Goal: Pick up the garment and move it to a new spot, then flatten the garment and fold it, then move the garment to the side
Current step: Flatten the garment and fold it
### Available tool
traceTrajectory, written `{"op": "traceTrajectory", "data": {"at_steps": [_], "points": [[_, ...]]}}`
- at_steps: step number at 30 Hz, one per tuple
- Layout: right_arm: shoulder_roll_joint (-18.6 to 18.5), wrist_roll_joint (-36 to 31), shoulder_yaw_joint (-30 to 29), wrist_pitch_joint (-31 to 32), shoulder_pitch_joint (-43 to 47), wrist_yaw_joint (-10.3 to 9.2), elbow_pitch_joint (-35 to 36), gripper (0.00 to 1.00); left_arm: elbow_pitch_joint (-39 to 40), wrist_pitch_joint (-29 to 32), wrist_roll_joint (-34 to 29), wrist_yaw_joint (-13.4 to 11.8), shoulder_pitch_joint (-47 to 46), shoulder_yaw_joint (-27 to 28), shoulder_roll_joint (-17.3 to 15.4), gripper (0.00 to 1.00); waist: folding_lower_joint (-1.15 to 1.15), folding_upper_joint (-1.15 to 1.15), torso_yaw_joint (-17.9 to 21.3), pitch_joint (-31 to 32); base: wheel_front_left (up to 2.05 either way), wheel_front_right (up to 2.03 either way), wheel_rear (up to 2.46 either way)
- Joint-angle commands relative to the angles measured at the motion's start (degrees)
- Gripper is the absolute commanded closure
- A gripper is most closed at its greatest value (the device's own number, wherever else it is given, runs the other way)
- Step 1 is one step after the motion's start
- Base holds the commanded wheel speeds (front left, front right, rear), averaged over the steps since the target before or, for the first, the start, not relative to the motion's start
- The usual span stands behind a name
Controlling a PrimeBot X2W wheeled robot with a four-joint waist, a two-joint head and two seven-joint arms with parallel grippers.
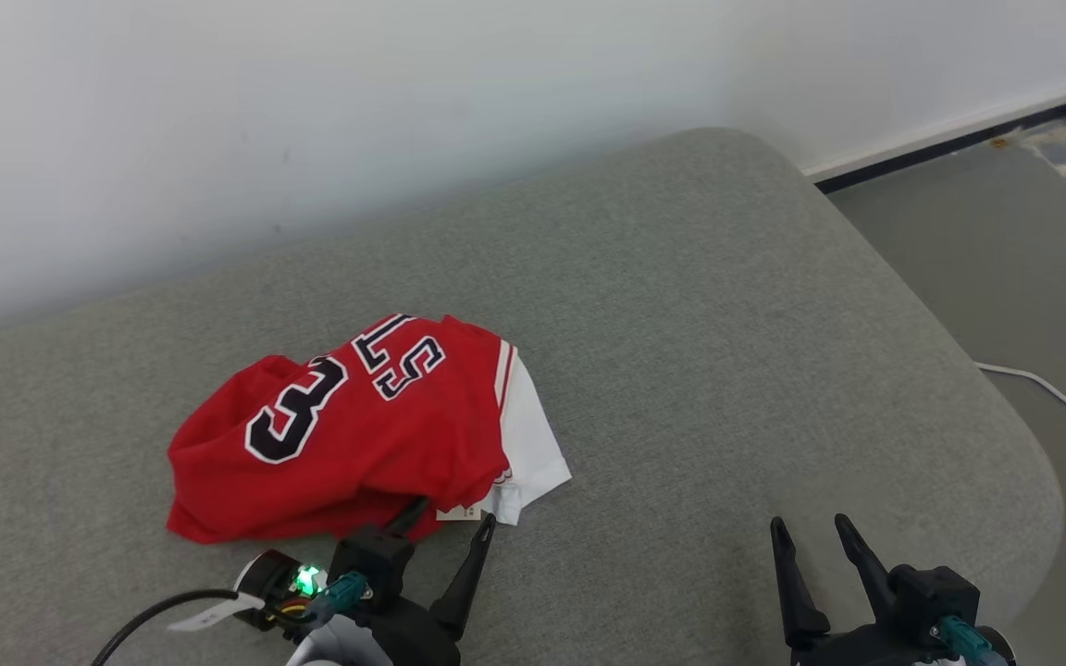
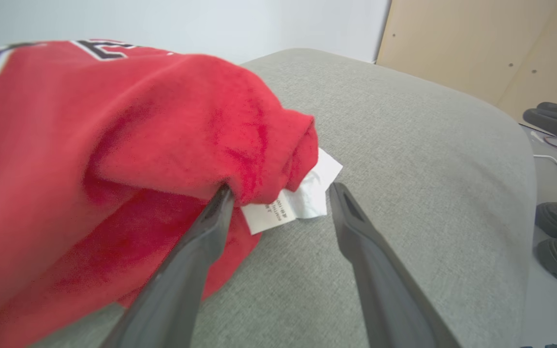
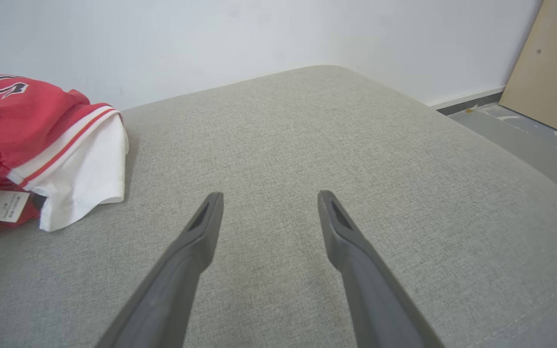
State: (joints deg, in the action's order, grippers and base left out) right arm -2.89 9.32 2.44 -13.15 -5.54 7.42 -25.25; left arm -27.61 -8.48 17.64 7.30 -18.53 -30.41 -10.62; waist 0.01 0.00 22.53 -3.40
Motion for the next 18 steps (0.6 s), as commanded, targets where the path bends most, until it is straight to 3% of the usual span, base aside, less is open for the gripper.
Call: {"op": "traceTrajectory", "data": {"at_steps": [1, 9, 10, 11, 18], "points": [[0.03, 0.34, 0.04, -0.4, 0.09, 0.13, -0.11, 0.0, -0.99, -0.07, -0.46, -0.58, -1.35, -0.02, 0.41, 0.0, -0.01, 0.0, 3.67, -1.54, 0.0, 0.0, 0.0], [0.02, 1.71, 0.47, -0.91, -0.53, 0.13, -0.69, 0.0, -7.09, 0.43, -1.41, -10.26, -6.1, 3.16, 3.15, 0.0, -0.01, 0.0, 3.77, -2.07, 0.0, 0.0, 0.0], [0.01, 1.87, 0.52, -1.03, -0.59, 0.13, -0.77, 0.0, -7.45, 0.24, -1.0, -10.5, -6.53, 3.43, 3.49, 0.67, -0.01, 0.0, 3.51, -2.13, 0.0, 0.0, 0.0], [0.0, 1.95, 0.52, -1.06, -0.68, 0.13, -0.89, 0.0, -7.62, -0.19, -0.68, -10.36, -7.02, 3.5, 3.88, 1.0, -0.01, 0.0, 3.22, -2.19, 0.0, 0.0, 0.0], [0.01, 2.07, 0.67, -1.41, -1.55, 0.13, -1.46, 0.0, -4.32, -3.23, 1.91, -5.68, -14.53, 2.3, 6.53, 1.0, -0.01, 0.0, 0.33, -2.14, 0.0, 0.0, 0.0]]}}
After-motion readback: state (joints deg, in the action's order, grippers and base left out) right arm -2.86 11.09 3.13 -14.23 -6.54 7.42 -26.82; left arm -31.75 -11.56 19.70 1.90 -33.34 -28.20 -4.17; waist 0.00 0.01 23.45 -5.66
